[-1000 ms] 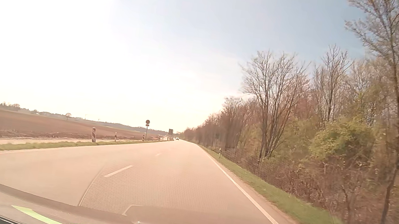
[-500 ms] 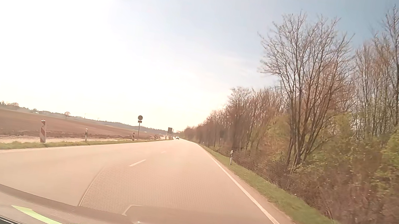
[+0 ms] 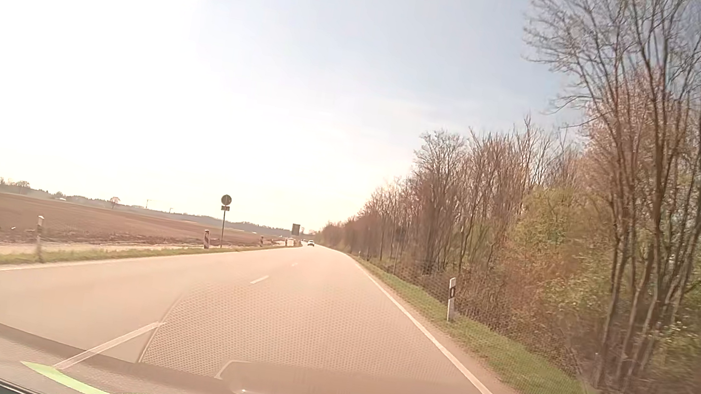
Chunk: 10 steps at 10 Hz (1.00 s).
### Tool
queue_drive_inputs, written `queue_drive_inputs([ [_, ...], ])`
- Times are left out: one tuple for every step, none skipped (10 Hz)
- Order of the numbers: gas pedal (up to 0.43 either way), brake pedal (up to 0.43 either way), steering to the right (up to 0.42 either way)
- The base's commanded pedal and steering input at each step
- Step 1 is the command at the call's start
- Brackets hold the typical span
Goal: Follow the waypoints while adhering to traffic rules and regulations
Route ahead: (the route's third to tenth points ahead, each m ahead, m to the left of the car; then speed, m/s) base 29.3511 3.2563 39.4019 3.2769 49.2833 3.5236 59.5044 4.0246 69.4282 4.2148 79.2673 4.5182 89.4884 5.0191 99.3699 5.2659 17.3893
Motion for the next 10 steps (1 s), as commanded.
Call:
queue_drive_inputs([
  [0.138, 0.0, 0.0],
  [0.138, 0.0, 0.0],
  [0.138, 0.0, 0.0],
  [0.138, 0.0, 0.0],
  [0.138, 0.0, 0.0],
  [0.138, 0.0, 0.0],
  [0.138, 0.0, 0.0],
  [0.138, 0.0, 0.0],
  [0.138, 0.0, 0.0],
  [0.138, 0.0, 0.0],
])
